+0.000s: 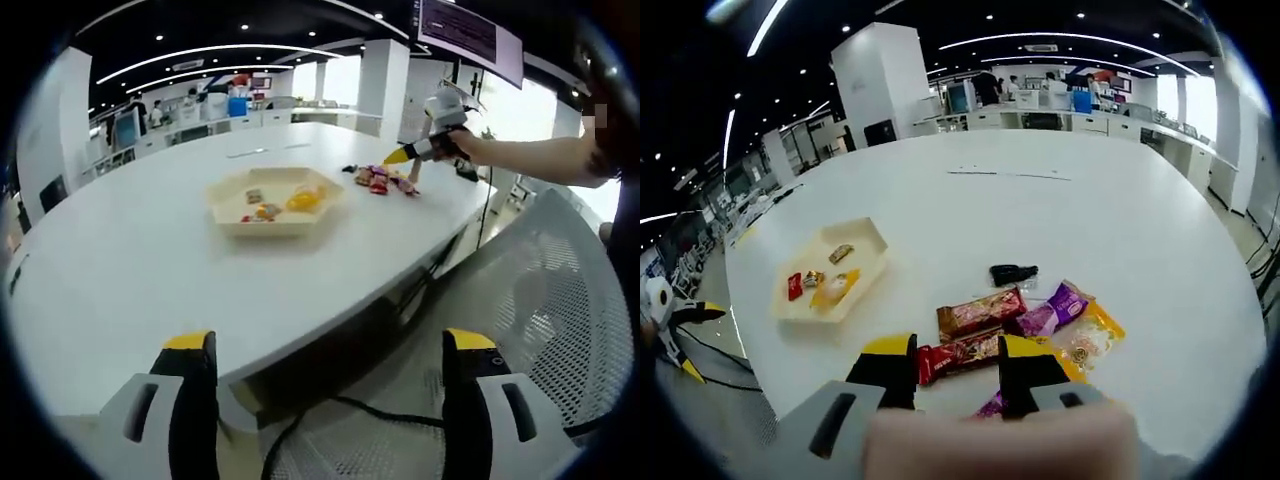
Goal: Place the target food into the container with the food tongs after gripping and lifting it, then release it inside without dropping or visibly crushing the food.
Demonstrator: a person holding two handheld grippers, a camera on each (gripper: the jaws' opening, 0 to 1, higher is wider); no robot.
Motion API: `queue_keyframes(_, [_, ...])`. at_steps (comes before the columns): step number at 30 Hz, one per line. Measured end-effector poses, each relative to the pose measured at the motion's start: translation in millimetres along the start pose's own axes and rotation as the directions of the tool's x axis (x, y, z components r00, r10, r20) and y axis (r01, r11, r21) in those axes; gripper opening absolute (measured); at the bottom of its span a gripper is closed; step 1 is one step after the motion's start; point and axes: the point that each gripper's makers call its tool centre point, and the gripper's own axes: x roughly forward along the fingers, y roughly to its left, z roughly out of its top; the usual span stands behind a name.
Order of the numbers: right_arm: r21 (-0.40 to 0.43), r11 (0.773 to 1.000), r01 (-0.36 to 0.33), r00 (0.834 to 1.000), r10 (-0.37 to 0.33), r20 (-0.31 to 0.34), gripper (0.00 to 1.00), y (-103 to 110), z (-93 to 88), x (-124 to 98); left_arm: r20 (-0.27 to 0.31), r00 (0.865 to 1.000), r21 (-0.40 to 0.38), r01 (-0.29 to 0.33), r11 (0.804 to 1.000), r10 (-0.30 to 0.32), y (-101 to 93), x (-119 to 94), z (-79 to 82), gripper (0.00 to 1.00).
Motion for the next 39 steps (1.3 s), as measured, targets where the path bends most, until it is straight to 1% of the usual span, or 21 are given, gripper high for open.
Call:
queue_keyframes(4, [0.008, 1.000, 0.029, 1.000, -0.029, 0.000, 0.32, -12.1, -0.5, -2.0, 0.000, 1.000, -0.001, 0.000, 1.000, 0.000, 0.0, -0.1, 0.0, 0.90])
queue_keyframes(6, [0.016, 0.999, 0.034, 0.999, -0.034, -0.025, 0.32, -16.1, -5.8, 1.2, -0.002, 1.000, -0.002, 0.001, 1.000, -0.001, -0.2, 0.0, -0.4, 0.90])
queue_keyframes(11, [0.014, 0.998, 0.054, 0.998, -0.054, -0.026, 0.32, -20.2, -6.6, 7.5, -0.006, 1.000, -0.003, 0.003, 1.000, -0.003, -0.5, 0.0, -1.2, 0.90])
queue_keyframes(14, [0.036, 0.996, 0.078, 0.997, -0.077, -0.031, 0.32, -25.6, -8.4, 12.1, -0.009, 1.000, -0.004, 0.004, 1.000, -0.004, -0.5, 0.1, -1.6, 0.90])
queue_keyframes(17, [0.083, 0.989, 0.123, 0.992, -0.122, -0.027, 0.32, -34.5, -8.7, 14.6, -0.011, 1.000, -0.005, 0.003, 1.000, -0.003, -0.2, 0.2, -2.0, 0.90])
queue_keyframes(19, [0.095, 0.986, 0.139, 0.990, -0.138, -0.019, 0.32, -37.8, -7.2, 15.2, -0.013, 1.000, -0.006, 0.002, 1.000, -0.002, -0.1, 0.3, -2.2, 0.90])
queue_keyframes(20, [0.114, 0.983, 0.143, 0.990, -0.142, -0.021, 0.32, -39.3, -6.8, 16.2, -0.014, 1.000, -0.007, 0.002, 1.000, -0.002, -0.1, 0.3, -2.3, 0.90])
queue_keyframes(30, [0.135, 0.973, 0.188, 0.982, -0.185, -0.033, 0.32, -42.2, -5.1, 26.7, -0.017, 1.000, -0.010, -0.001, 1.000, 0.001, 0.6, 0.5, -2.7, 0.90])
queue_keyframes(34, [0.132, 0.967, 0.220, 0.975, -0.216, -0.045, 0.32, -42.1, -9.8, 30.3, -0.018, 1.000, -0.010, -0.002, 1.000, 0.002, 0.9, 0.7, -2.9, 0.90])
queue_keyframes(37, [0.136, 0.961, 0.242, 0.970, -0.239, -0.045, 0.32, -43.6, -9.9, 30.8, -0.020, 1.000, -0.011, -0.001, 1.000, 0.001, 0.9, 0.8, -3.2, 0.90])
queue_keyframes(39, [0.114, 0.960, 0.257, 0.966, -0.251, -0.058, 0.31, -42.7, -10.7, 32.1, -0.020, 1.000, -0.010, 0.000, 1.000, 0.000, 0.8, 0.9, -3.2, 0.90])
